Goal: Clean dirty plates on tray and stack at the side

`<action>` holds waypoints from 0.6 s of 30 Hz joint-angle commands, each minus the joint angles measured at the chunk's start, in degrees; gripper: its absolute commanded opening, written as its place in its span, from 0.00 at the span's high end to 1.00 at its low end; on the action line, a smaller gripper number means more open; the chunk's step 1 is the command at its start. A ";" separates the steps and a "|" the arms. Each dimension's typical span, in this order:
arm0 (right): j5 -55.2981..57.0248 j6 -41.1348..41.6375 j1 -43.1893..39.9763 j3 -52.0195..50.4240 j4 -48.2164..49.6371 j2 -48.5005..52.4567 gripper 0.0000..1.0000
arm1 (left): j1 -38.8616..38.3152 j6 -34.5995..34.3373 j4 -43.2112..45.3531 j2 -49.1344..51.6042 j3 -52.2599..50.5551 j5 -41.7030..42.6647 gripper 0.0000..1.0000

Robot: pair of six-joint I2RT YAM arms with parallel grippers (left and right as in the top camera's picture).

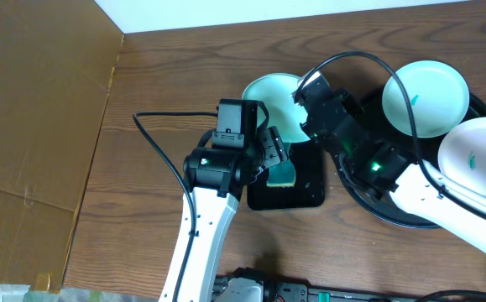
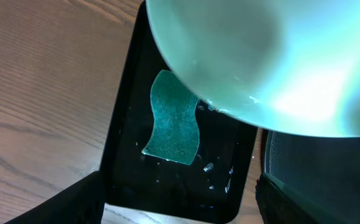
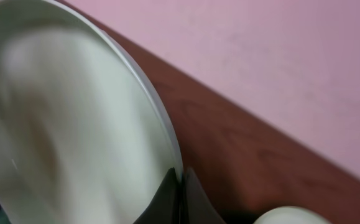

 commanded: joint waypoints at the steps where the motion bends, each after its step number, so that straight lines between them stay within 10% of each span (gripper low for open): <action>1: 7.21 -7.30 1.11 0.90 1.68 -0.50 0.99 | 0.24 0.57 -0.20 -0.20 1.09 -0.28 0.22; 18: 12.11 -13.35 2.86 0.90 5.31 -0.87 0.99 | 0.24 0.59 -0.20 -0.20 1.09 -0.28 0.22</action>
